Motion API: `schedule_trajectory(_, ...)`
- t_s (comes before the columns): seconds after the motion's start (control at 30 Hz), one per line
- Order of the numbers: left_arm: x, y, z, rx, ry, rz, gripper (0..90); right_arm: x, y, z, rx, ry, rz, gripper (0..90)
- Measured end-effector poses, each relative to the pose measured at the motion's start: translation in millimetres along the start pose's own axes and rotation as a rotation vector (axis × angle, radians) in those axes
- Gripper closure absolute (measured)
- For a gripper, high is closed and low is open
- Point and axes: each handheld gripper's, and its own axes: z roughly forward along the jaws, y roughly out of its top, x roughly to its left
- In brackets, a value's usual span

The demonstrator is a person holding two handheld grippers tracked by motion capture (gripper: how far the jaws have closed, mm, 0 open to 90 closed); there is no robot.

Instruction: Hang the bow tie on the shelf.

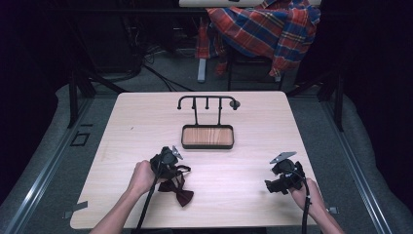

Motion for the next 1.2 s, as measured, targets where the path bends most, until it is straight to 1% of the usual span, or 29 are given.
schedule_trajectory(0.13,-4.9,0.6,1.1,0.019,0.012,0.042,83.6,0.2,0.0,0.1,0.002,-0.001,-0.001,15.1)
schedule_trajectory(0.23,-7.6,1.0,1.3,0.023,0.022,0.061,87.0,0.1,-0.1,0.0,0.002,-0.001,-0.001,15.1)
schedule_trajectory(0.3,-8.2,0.8,1.2,0.023,0.016,0.062,88.2,0.4,-0.5,0.5,-0.007,0.001,0.006,15.2)
schedule_trajectory(0.37,-8.0,0.4,0.7,0.023,0.019,0.064,88.7,0.1,-0.2,-0.2,0.003,-0.003,-0.002,15.1)
schedule_trajectory(0.4,-7.5,0.1,0.2,0.021,0.014,0.061,88.9,0.1,-0.3,-0.2,0.004,-0.002,-0.002,15.1)
schedule_trajectory(0.47,-7.0,-0.5,-1.0,0.018,0.021,0.058,89.1,0.2,-0.3,-0.3,0.005,-0.002,-0.004,15.1)
schedule_trajectory(0.53,-5.5,-1.1,-3.7,0.009,0.027,0.046,89.2,0.3,-0.3,-0.3,0.006,-0.002,-0.004,15.1)
schedule_trajectory(0.73,0.2,-3.9,-14.5,-0.036,0.059,0.001,89.2,0.5,-0.1,-1.2,0.008,-0.008,-0.008,15.1)
schedule_trajectory(0.87,3.1,-5.8,-21.5,-0.065,0.079,-0.023,89.2,0.9,-0.2,-0.9,0.004,-0.002,-0.007,15.2)
schedule_trajectory(0.9,3.0,-6.3,-22.5,-0.079,0.079,-0.034,89.2,0.8,-0.1,-0.9,0.007,-0.001,-0.009,15.1)
schedule_trajectory(0.97,3.2,-7.0,-25.8,-0.085,0.086,-0.028,89.1,1.0,-0.2,-1.3,0.005,-0.007,-0.013,15.1)
schedule_trajectory(1.0,2.6,-7.3,-26.6,-0.093,0.086,-0.034,89.2,0.9,-0.1,-1.7,0.003,-0.007,-0.014,15.1)
schedule_trajectory(1.07,1.9,-8.1,-29.9,-0.103,0.099,-0.03,89.1,0.6,0.0,-2.5,0.002,-0.008,-0.019,15.1)
schedule_trajectory(1.2,1.4,-9.7,-35.3,-0.127,0.121,-0.035,89.2,0.8,-0.3,-2.0,-0.001,-0.003,-0.015,15.1)
